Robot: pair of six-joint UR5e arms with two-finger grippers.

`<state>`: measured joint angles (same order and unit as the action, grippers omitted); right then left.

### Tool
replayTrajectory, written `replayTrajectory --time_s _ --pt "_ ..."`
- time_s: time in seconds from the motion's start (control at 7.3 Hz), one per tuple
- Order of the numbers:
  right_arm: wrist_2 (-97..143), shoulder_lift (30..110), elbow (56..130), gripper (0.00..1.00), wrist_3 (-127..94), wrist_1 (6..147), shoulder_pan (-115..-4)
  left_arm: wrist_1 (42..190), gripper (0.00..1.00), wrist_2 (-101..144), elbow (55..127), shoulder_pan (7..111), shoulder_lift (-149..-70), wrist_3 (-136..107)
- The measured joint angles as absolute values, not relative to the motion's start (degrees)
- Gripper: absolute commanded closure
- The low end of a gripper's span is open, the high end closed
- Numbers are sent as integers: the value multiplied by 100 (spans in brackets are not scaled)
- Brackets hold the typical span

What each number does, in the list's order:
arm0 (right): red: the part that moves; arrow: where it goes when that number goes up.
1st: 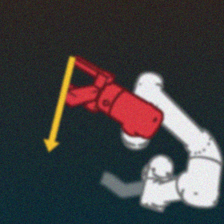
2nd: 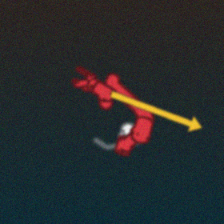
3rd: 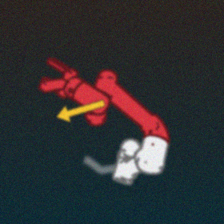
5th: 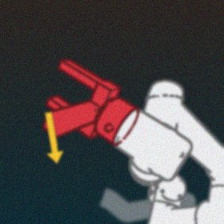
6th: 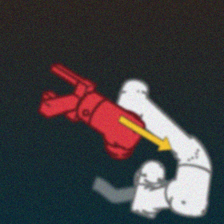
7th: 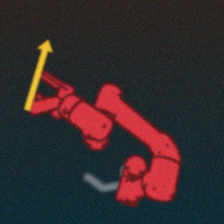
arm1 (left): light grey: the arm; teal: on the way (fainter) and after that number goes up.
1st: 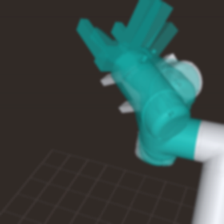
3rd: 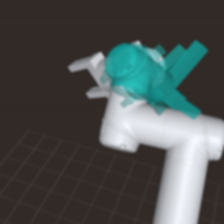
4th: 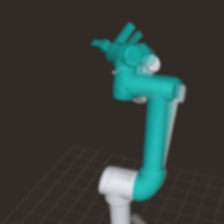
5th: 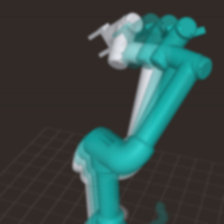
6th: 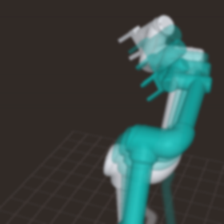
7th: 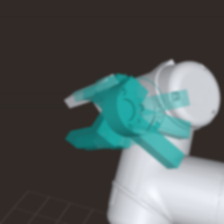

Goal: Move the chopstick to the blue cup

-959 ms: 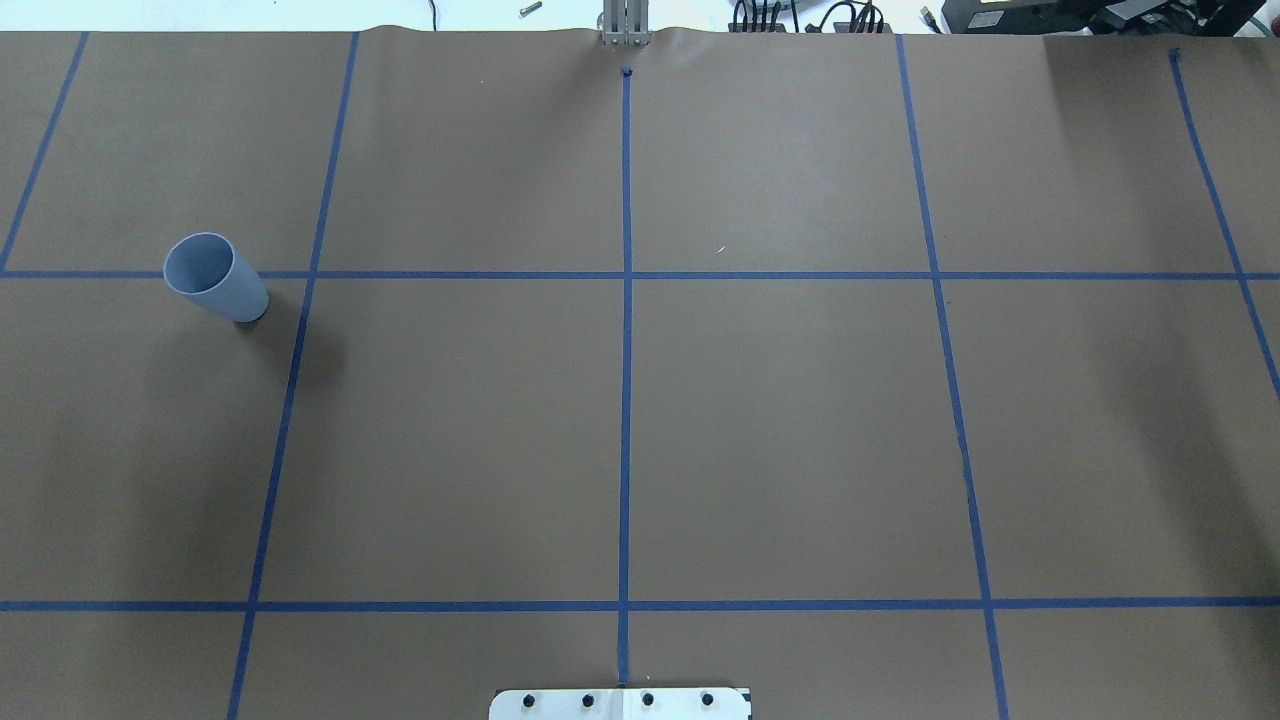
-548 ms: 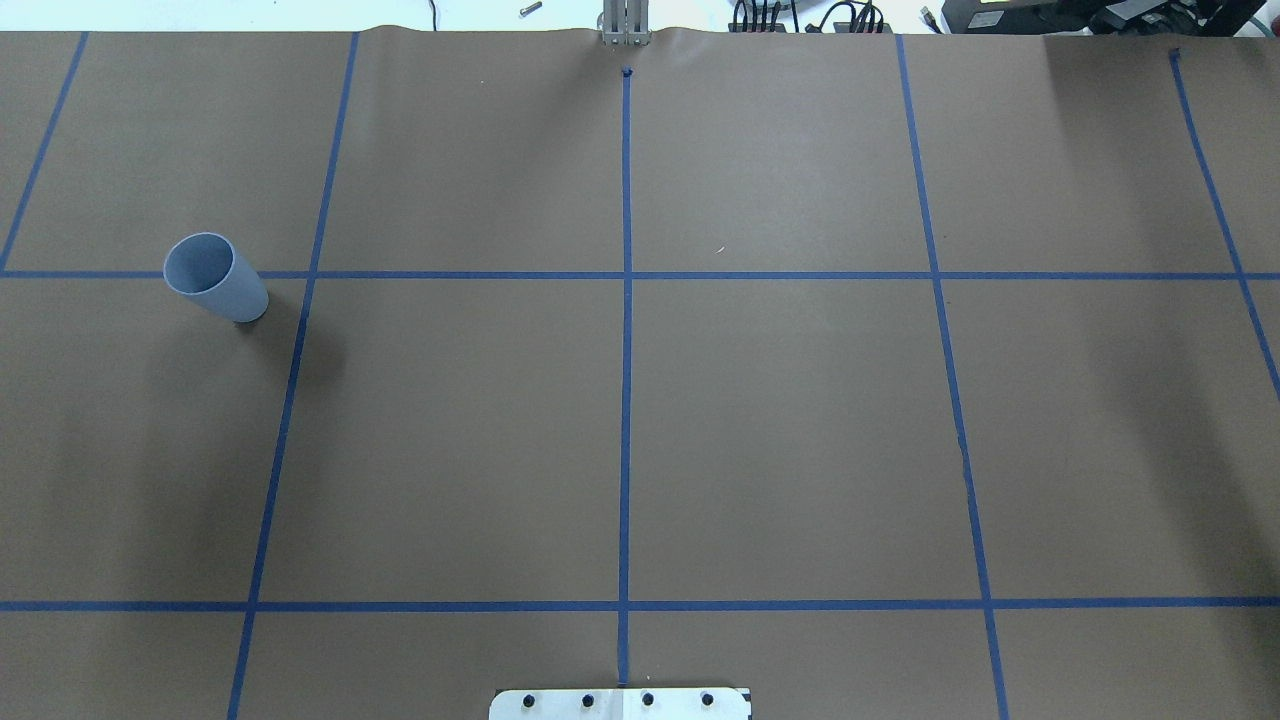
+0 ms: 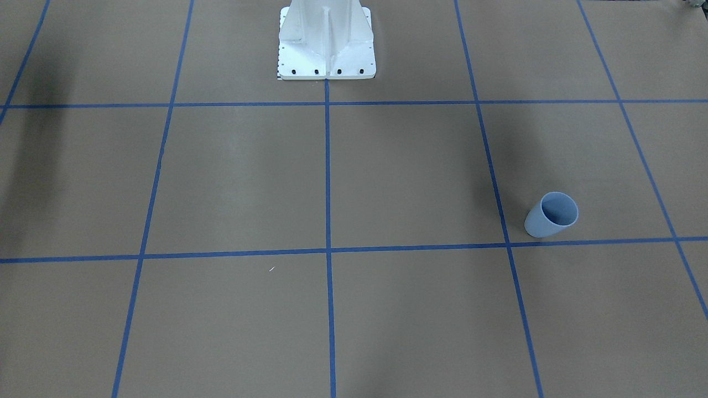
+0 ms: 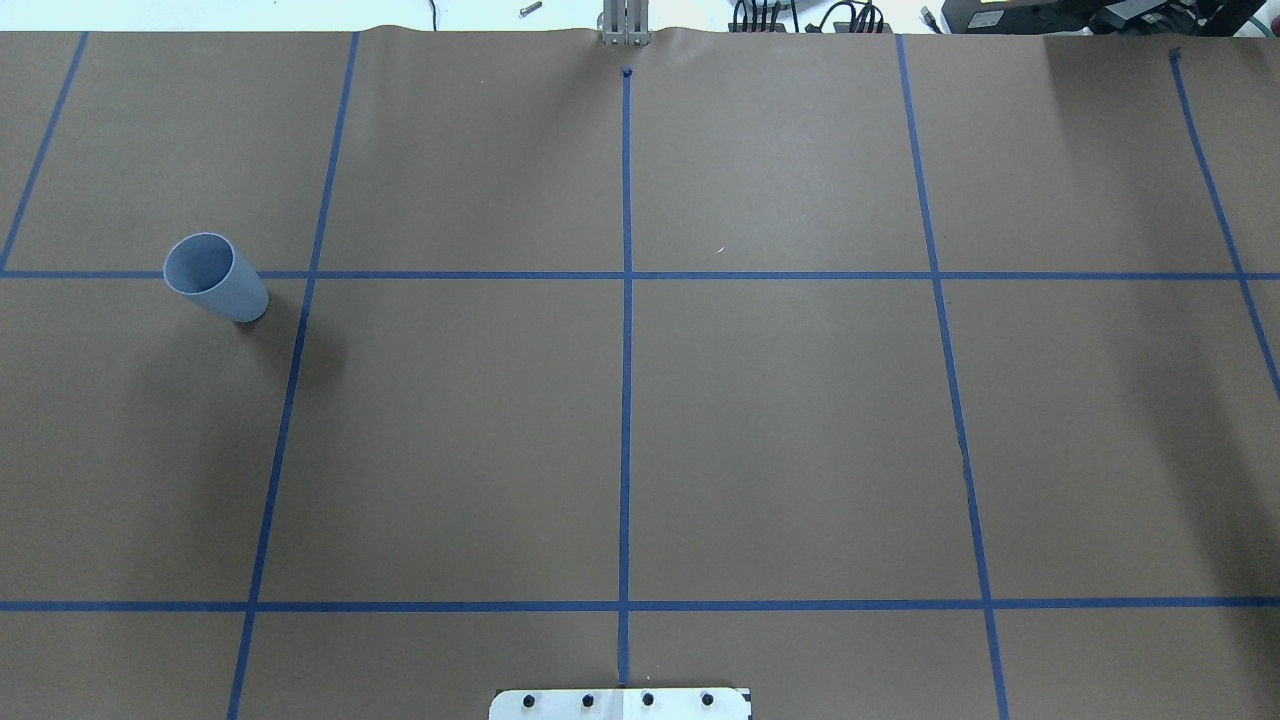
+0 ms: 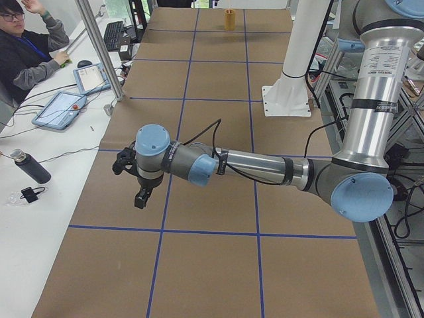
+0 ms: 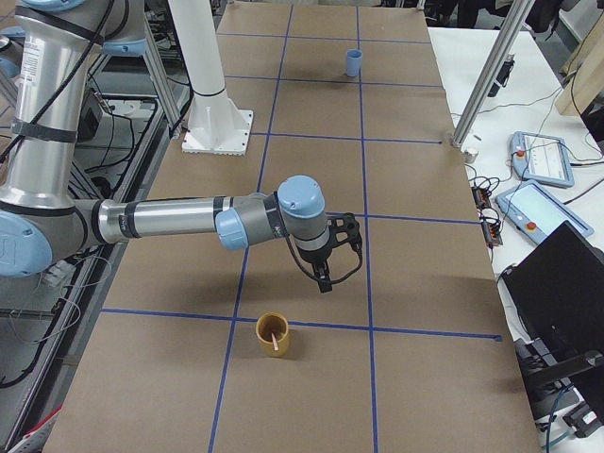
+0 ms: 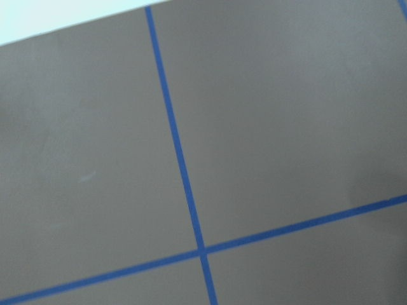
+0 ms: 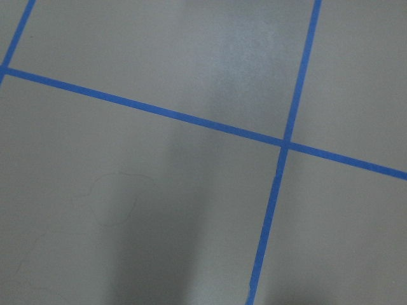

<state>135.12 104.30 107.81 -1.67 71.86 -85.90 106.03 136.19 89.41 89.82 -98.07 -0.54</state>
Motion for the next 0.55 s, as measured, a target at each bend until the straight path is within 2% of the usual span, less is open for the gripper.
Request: replayTrajectory --time_s 0.27,0.55 --pt "13659 10440 10652 0 -1002 6281 -8478 11136 1 13777 8923 8838 -9837 -351" --pt "13342 10248 10987 0 -2851 6145 -7634 11373 1 13713 9204 7986 -9863 -1837"
